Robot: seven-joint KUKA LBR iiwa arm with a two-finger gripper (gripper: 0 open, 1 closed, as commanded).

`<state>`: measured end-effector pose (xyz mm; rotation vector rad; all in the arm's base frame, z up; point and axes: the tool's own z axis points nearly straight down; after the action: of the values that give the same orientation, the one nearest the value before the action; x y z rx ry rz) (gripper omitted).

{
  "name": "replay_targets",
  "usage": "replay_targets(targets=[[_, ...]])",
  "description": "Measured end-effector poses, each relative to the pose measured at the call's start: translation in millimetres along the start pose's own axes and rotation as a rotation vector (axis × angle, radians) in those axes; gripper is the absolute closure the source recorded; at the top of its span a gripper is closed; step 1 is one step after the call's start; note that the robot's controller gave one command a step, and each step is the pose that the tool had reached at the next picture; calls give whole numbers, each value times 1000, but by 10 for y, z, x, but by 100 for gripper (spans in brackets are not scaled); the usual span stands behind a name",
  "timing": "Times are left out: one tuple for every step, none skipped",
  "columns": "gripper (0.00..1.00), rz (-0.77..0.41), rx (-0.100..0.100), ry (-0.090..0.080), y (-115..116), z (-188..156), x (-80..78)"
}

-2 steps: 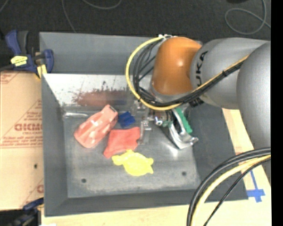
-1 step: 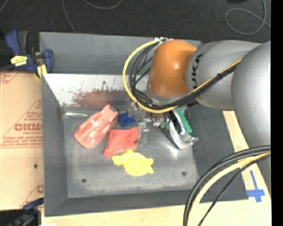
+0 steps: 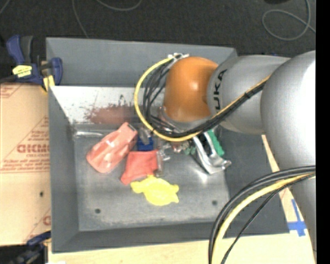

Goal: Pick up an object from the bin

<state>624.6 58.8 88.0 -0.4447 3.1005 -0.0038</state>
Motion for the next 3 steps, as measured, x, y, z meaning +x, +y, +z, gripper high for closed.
replay_targets(targets=[[100, 89, 3, -24, 112, 92, -127], [100, 89, 3, -24, 111, 92, -127], [100, 63, 4, -26, 103, 97, -137]])
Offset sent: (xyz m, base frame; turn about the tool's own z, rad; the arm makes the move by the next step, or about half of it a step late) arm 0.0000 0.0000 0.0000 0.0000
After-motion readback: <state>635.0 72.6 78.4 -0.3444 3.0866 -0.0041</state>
